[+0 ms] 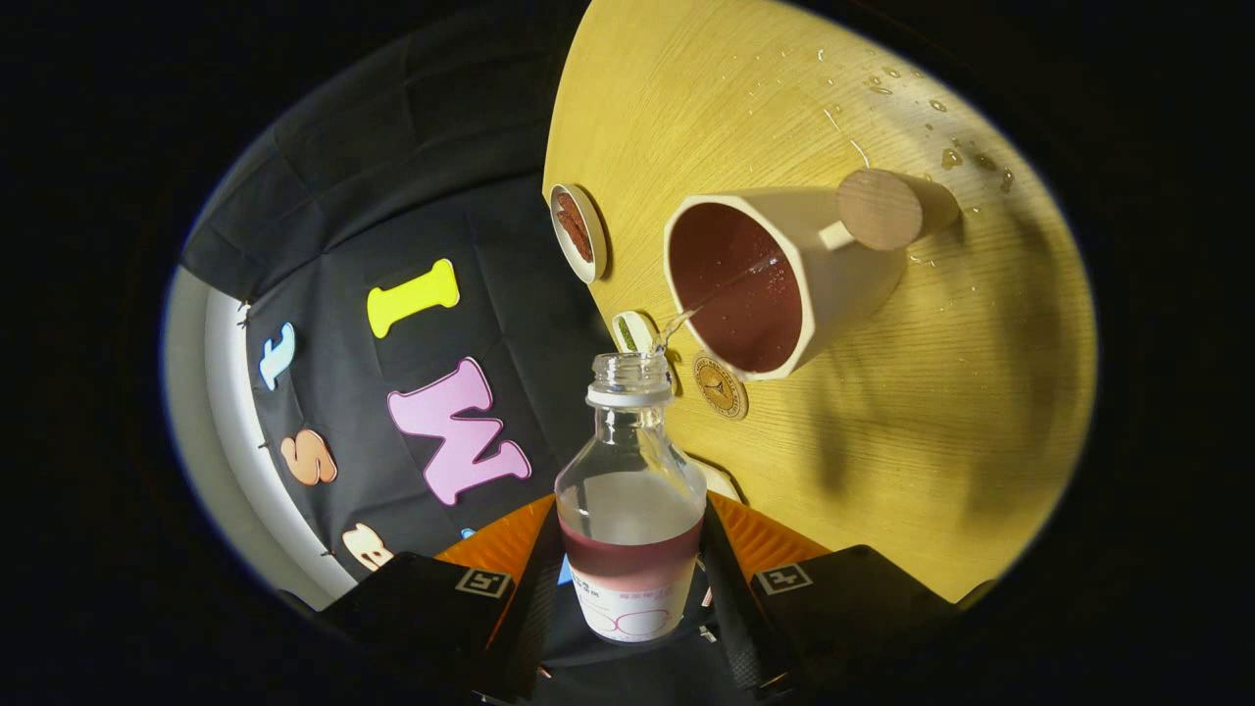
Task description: Take the bottle from table, then pour the juice into the cup, finally place the bottle on the coaster
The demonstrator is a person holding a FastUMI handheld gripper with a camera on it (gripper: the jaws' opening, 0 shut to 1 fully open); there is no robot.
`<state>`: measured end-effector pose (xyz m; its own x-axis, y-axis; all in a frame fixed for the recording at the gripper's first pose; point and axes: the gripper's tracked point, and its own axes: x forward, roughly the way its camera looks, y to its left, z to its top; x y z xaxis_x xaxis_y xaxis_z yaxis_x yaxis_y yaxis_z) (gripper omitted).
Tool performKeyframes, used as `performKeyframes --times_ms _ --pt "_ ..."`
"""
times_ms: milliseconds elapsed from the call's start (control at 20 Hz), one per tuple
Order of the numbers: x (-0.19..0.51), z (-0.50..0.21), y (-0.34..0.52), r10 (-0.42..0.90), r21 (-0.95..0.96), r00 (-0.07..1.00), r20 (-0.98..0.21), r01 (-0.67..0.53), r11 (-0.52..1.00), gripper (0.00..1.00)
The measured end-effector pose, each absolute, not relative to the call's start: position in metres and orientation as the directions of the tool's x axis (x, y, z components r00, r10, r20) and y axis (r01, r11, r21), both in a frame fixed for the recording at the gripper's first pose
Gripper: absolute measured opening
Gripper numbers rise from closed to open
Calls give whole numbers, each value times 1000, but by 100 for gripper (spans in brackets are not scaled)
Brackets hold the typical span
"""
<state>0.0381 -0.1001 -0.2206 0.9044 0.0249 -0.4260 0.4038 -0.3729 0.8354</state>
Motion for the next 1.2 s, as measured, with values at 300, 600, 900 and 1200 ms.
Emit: performKeyframes --times_ms 300,600,900,1200 --pt "38 -222 -92 80 821 899 -430 426 -381 75" --pt "35 -220 -92 122 805 902 -415 427 -412 75" --pt "32 -216 -97 138 793 907 -399 416 -445 75" --pt "27 -216 -97 129 776 905 -404 414 -476 75"
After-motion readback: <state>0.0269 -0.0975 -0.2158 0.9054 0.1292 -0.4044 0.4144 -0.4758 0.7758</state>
